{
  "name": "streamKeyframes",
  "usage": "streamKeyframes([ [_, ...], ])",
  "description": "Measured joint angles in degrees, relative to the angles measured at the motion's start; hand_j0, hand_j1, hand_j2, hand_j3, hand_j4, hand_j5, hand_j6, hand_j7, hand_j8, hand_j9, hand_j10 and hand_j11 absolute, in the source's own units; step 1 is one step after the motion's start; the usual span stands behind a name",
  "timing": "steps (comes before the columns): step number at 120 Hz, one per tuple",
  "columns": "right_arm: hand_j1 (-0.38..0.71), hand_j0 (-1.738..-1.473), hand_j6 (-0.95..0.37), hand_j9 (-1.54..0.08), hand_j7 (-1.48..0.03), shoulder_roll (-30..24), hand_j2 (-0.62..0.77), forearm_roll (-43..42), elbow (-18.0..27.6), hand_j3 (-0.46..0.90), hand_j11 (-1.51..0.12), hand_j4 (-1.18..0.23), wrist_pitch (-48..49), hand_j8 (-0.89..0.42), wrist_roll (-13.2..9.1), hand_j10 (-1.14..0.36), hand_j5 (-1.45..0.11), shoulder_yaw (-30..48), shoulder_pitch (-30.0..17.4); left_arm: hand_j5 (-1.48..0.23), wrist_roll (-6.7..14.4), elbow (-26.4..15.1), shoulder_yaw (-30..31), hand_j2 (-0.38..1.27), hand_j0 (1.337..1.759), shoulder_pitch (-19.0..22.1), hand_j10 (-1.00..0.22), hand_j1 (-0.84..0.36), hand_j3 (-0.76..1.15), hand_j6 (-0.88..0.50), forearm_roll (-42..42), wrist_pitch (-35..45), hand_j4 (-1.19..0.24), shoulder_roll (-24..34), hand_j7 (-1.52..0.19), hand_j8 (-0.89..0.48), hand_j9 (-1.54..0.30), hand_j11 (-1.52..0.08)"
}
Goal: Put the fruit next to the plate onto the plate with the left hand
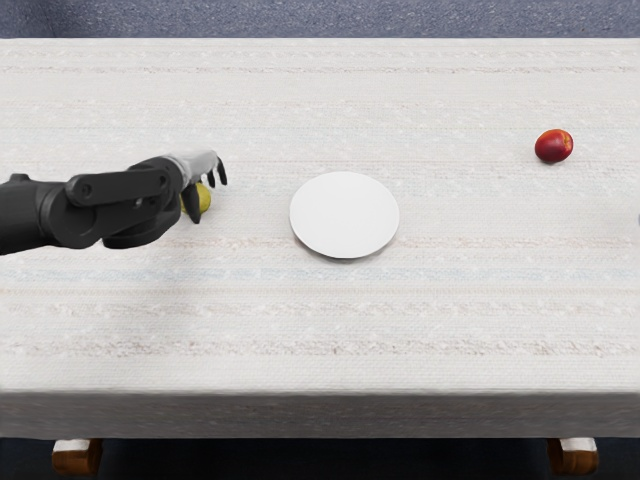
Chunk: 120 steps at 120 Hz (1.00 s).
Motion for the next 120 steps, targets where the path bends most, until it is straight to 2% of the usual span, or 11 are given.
streamKeyframes([
  [60, -0.31, -1.658, -0.03, -0.04, -0.04, 0.0, -0.01, 0.0, 0.0, 0.0, -0.04, -0.03, 0.0, -0.03, 0.02, -0.03, -0.04, 0.0, -0.03, -0.63, -0.14, 1.33, 1.04, 0.09, 1.657, 1.18, -0.48, -0.22, 0.0, -0.48, 0.4, 2.13, -0.48, -0.27, -0.63, -0.49, -0.63, -0.63],
  [65, -0.31, -1.658, -0.03, -0.04, -0.04, 0.0, -0.01, 0.0, 0.0, 0.0, -0.04, -0.03, 0.0, -0.03, 0.02, -0.03, -0.04, 0.0, -0.02, -0.65, -0.14, 1.38, 1.17, 0.09, 1.657, 1.21, -0.5, -0.23, 0.0, -0.5, 0.42, 2.13, -0.51, -0.27, -0.65, -0.47, -0.66, -0.66],
  [79, -0.31, -1.658, -0.03, -0.04, -0.04, 0.0, -0.01, 0.0, 0.0, 0.0, -0.04, -0.03, 0.0, -0.03, 0.0, -0.03, -0.04, 0.0, 0.0, -0.82, -0.1, 1.42, 1.4, 0.09, 1.651, 1.34, -0.6, -0.24, 0.0, -0.42, 0.53, 2.07, -0.62, -0.23, -0.83, -0.39, -0.84, -0.84],
  [101, -0.31, -1.658, -0.03, -0.04, -0.04, 0.0, -0.01, 0.0, 0.0, 0.0, -0.04, -0.03, 0.0, -0.03, 0.02, -0.03, -0.04, 0.0, -0.01, -0.99, -0.14, 1.42, 1.76, 0.15, 1.645, 1.63, -0.57, -0.25, 0.04, -0.4, 0.54, 2.19, -0.78, -0.28, -1.02, -0.33, -1.04, -1.06],
  [107, -0.31, -1.658, -0.03, -0.04, -0.04, 0.0, -0.01, 0.0, 0.0, 0.0, -0.04, -0.03, 0.0, -0.03, 0.0, -0.03, -0.04, 0.0, 0.0, -1.02, -0.14, 1.39, 1.77, 0.16, 1.649, 1.57, -0.56, -0.24, -0.03, -0.41, 0.38, 2.14, -0.8, -0.28, -1.05, -0.34, -1.07, -1.09],
  [111, -0.31, -1.658, -0.03, -0.04, -0.04, 0.0, -0.01, 0.0, 0.0, 0.0, -0.04, -0.03, 0.0, -0.03, -0.01, -0.03, -0.04, 0.0, 0.0, -1.04, -0.14, 1.28, 1.78, 0.24, 1.654, 1.38, -0.57, -0.24, -0.2, -0.41, 0.22, 2.08, -0.81, -0.24, -1.07, -0.35, -1.09, -1.11],
  [120, -0.31, -1.658, -0.03, -0.04, -0.04, 0.0, -0.01, 0.0, 0.0, 0.0, -0.04, -0.03, 0.0, -0.03, 0.0, -0.03, -0.04, 0.0, 0.01, -1.08, -0.19, 0.83, 1.71, 0.5, 1.653, 0.69, -0.58, -0.29, -0.14, -0.41, -0.03, 1.88, -0.82, 0.24, -1.1, -0.36, -1.12, -1.13],
])
